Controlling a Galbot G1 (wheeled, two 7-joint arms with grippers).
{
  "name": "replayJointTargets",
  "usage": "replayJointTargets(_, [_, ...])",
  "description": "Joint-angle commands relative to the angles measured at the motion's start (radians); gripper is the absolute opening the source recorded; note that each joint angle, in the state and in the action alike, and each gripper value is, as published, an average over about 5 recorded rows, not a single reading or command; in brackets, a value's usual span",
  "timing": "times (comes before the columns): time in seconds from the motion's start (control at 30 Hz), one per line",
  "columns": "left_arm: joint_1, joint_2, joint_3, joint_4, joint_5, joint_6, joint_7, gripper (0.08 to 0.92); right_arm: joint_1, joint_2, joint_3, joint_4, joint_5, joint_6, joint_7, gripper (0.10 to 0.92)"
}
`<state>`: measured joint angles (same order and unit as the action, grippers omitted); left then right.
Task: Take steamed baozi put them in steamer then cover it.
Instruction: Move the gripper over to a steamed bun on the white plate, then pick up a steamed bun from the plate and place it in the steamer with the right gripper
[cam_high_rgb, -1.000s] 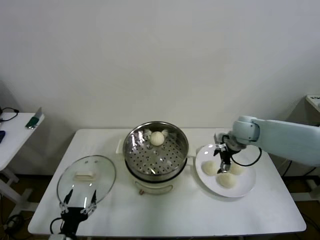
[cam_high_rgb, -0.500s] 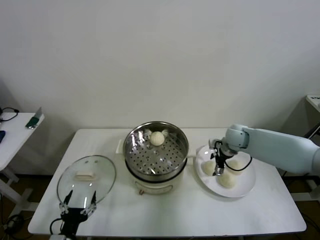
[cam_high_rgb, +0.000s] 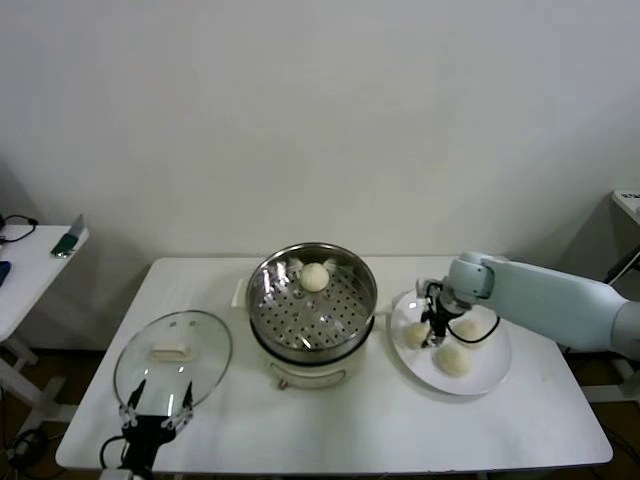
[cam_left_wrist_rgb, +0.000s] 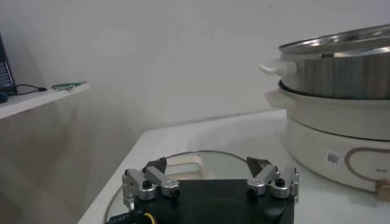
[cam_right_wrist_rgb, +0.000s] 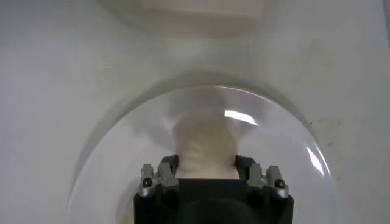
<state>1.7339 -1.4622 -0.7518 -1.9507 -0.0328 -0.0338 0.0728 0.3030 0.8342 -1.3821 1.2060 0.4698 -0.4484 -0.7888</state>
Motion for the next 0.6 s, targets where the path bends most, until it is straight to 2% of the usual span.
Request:
replayJointTargets(0.03, [0.001, 0.0, -0.001, -0.005, 0.001, 0.0, 0.0, 0.823, 0.091, -0.013, -0.033, 0.007, 0.02, 0.023, -0.033, 0.562])
replayJointTargets(0.23, [-0.002, 0.0, 0.001, -0.008, 0.001, 0.002, 0.0, 0.823, 0.46, -0.025, -0.241, 0.057, 0.112, 0.102, -0.125, 0.56])
replayJointTargets(0.4, [-0.003, 0.006, 0.0, -0.009, 0.0, 0.003, 0.0, 0.823, 0.704, 0.0, -0.292, 0.13, 0.215, 0.109, -0.184, 0.56])
replayJointTargets(0.6, [-0.006, 0.008, 0.003, -0.009, 0.0, 0.004, 0.001, 0.823, 0.811, 0.089, -0.219, 0.28, 0.398, 0.023, -0.119, 0.56])
